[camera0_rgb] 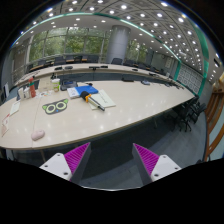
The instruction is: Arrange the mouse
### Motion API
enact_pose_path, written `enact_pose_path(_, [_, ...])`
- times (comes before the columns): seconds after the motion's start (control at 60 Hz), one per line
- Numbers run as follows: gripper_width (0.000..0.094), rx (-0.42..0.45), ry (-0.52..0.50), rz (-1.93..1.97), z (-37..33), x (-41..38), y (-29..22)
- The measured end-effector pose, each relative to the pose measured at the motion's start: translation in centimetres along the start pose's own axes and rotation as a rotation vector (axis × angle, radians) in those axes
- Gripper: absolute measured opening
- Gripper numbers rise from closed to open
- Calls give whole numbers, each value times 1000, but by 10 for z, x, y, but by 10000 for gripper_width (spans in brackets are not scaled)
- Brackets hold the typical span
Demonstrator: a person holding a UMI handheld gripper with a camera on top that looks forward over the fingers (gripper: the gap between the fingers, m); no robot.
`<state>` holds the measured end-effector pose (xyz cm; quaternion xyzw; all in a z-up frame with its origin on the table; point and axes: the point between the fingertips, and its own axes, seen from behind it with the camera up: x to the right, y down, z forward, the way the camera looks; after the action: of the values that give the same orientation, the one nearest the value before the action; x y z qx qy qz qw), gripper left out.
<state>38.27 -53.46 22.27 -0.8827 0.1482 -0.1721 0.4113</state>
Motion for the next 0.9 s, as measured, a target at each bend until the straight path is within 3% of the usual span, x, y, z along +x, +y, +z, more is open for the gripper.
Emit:
enact_pose_path(0.25, [861,-21,-102,-65,27,-79,55])
enact_pose_path(0.567, [859,100,-466,-40,64,-334,75])
enact_pose_path(0.683, [857,133,-511,-70,87,-409,71])
enact_pose_path(0.9, [852,61,-510,-6,129,-475,67])
